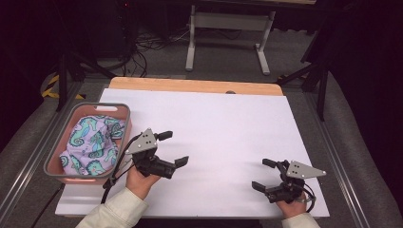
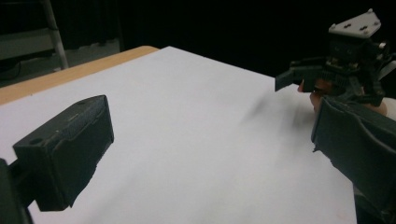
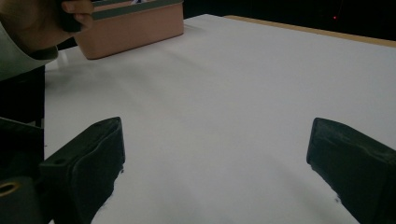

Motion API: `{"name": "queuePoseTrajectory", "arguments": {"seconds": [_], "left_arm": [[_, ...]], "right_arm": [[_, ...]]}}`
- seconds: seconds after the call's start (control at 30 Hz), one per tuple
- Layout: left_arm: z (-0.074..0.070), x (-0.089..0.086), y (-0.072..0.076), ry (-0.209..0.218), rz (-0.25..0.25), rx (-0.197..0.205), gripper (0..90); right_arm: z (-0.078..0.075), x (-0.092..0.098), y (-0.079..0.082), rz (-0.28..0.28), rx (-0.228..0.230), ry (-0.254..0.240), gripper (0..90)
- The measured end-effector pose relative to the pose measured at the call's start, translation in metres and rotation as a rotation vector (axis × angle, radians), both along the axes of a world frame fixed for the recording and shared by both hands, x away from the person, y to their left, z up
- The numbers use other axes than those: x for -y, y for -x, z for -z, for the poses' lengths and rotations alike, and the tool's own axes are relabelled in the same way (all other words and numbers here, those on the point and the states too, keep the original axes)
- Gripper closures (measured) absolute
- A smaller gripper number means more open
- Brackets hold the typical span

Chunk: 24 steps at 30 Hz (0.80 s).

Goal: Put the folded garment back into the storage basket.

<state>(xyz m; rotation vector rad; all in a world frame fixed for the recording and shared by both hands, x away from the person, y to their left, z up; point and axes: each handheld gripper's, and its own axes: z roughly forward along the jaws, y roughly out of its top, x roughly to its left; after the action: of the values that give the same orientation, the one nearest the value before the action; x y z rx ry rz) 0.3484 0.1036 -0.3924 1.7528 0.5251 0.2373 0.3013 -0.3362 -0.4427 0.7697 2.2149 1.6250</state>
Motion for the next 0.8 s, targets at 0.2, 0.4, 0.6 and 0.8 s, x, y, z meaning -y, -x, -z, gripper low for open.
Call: {"name": "queuePoseTrajectory", "arguments": {"seconds": [0.2,0.4,0.6,0.8], "left_arm": [[0.020,0.001,0.000,-0.014,0.008,-0.021,0.0],[0.037,-0.002,-0.003,-0.024,0.000,-0.070,0.0],[0.053,-0.006,-0.005,-0.044,-0.010,-0.118,0.0],[0.064,-0.012,-0.003,-0.068,-0.012,-0.139,0.0]], "right_arm": [[0.000,0.000,0.000,0.001,-0.001,0.004,4.7],[0.000,0.000,0.000,0.001,0.000,0.005,4.7],[0.000,0.000,0.000,0.000,0.000,0.003,4.7],[0.000,0.000,0.000,0.000,0.001,0.006,4.7]]}}
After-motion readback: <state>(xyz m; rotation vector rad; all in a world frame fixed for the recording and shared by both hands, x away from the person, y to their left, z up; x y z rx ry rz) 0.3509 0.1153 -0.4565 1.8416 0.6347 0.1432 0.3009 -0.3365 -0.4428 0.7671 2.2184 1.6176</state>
